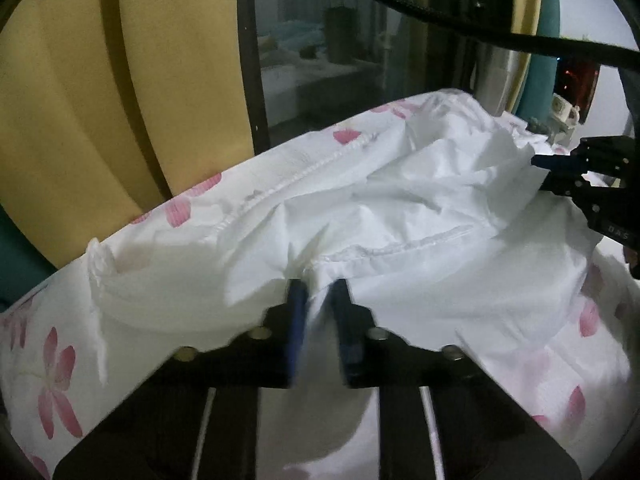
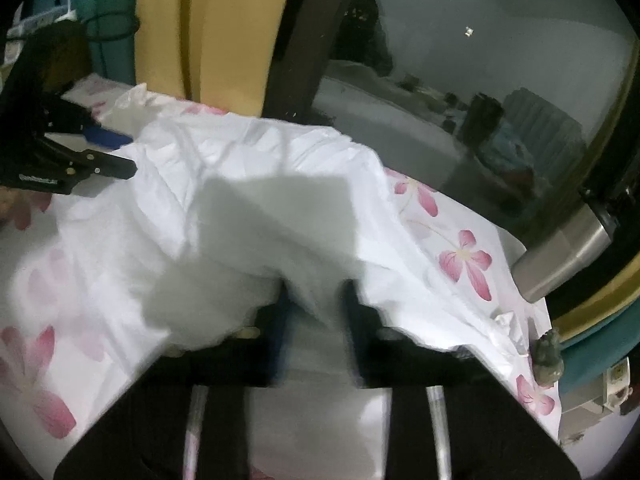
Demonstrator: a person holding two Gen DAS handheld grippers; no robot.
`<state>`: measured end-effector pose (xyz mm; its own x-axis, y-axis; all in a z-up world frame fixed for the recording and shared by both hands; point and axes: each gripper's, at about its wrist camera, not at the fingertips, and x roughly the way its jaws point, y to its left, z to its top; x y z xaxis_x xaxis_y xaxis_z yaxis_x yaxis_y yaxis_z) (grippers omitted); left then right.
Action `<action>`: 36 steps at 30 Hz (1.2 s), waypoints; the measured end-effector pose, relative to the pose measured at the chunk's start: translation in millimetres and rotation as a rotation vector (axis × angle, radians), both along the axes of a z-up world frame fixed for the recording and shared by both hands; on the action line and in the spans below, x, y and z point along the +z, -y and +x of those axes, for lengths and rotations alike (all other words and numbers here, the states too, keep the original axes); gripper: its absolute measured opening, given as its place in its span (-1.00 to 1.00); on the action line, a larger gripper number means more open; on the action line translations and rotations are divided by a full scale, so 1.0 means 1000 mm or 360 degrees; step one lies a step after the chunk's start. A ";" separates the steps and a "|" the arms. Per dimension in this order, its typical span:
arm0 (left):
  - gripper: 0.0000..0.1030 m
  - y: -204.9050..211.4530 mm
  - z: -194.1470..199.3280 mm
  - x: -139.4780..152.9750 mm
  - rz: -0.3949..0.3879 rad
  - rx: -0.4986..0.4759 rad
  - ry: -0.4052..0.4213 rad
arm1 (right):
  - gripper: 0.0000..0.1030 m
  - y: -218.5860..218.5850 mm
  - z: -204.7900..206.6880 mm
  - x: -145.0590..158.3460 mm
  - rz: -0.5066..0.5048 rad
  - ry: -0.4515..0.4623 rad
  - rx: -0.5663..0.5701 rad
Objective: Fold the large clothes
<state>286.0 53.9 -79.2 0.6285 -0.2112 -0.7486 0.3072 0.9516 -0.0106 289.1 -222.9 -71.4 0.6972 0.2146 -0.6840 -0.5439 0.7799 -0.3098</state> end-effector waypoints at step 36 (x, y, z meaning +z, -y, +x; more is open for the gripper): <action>-0.13 -0.049 0.095 -0.023 -0.0095 0.0490 -0.0114 | -0.82 0.018 0.136 -0.026 0.0147 -0.0301 -0.0395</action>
<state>381.1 102.9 -102.3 0.6160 -0.0640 -0.7852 0.0014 0.9968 -0.0801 424.9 -241.1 -97.3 0.5986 0.1208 -0.7919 -0.3745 0.9161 -0.1433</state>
